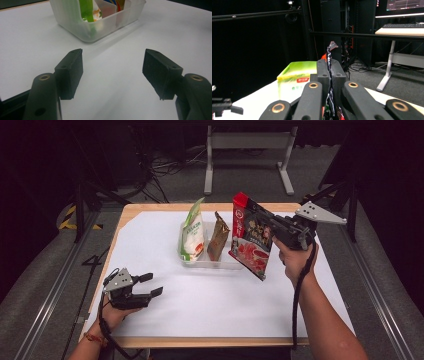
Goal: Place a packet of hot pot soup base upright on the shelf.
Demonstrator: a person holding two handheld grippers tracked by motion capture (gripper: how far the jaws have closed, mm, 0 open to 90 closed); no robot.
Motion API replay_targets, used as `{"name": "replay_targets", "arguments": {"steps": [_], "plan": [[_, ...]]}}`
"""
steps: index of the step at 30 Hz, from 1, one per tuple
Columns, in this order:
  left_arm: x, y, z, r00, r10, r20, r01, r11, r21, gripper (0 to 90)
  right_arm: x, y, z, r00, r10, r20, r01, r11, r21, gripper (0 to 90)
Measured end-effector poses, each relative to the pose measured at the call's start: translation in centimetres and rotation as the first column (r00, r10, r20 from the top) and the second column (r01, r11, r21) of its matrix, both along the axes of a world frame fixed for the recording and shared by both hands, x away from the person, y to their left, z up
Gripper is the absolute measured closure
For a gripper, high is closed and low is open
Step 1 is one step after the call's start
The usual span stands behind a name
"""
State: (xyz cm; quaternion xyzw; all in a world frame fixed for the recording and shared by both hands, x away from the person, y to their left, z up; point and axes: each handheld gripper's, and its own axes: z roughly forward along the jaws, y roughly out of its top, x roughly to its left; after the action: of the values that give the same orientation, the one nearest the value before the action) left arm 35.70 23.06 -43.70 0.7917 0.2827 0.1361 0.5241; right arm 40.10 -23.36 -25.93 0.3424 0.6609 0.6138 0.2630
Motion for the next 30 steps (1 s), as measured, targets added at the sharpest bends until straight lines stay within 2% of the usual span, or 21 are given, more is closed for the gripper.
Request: {"name": "replay_targets", "arguments": {"steps": [4,7,14,15,17,21,23,30], "plan": [[0.1,-0.1,0.0,1.0,0.002,-0.001,-0.002,1.0,0.002,32.7,1.2,0.7,0.0,0.9995,-0.03,-0.008,0.03,0.9996,-0.003,88.8],[0.1,-0.1,0.0,1.0,0.0,0.0,0.0,1.0,0.002,32.6,1.9,1.3,-0.1,0.9993,-0.029,-0.024,0.03,0.9994,0.016,88.9],[0.1,0.0,0.0,1.0,0.0,0.003,0.0,1.0,0.001,32.6,2.5,2.8,0.9,0.9989,-0.047,-0.004,0.047,0.9989,0.0,88.9],[0.1,0.0,0.0,1.0,0.0,0.004,0.0,1.0,-0.001,32.5,3.2,3.2,1.0,0.998,-0.063,-0.008,0.062,0.998,-0.007,88.9],[0.1,0.0,0.1,1.0,-0.002,0.008,0.002,1.0,0.003,32.4,3.5,3.4,1.0,0.9977,-0.067,-0.007,0.067,0.9977,-0.01,88.9],[0.1,0.1,0.1,1.0,-0.003,0.004,0.003,1.0,-0.006,32.3,5.2,4.5,0.1,0.9958,-0.088,-0.027,0.088,0.9961,-0.002,89.0],[0.2,0.1,0.1,0.9999,-0.002,0.01,0.002,1.0,-0.008,32.3,5.9,5.0,-0.3,0.9945,-0.099,-0.034,0.099,0.995,-0.015,88.9],[0.2,0.0,0.1,0.9999,-0.007,0.009,0.007,0.9999,-0.007,32.3,7.7,5.5,-1.1,0.9934,-0.11,-0.033,0.11,0.9939,-0.007,88.9]]}}
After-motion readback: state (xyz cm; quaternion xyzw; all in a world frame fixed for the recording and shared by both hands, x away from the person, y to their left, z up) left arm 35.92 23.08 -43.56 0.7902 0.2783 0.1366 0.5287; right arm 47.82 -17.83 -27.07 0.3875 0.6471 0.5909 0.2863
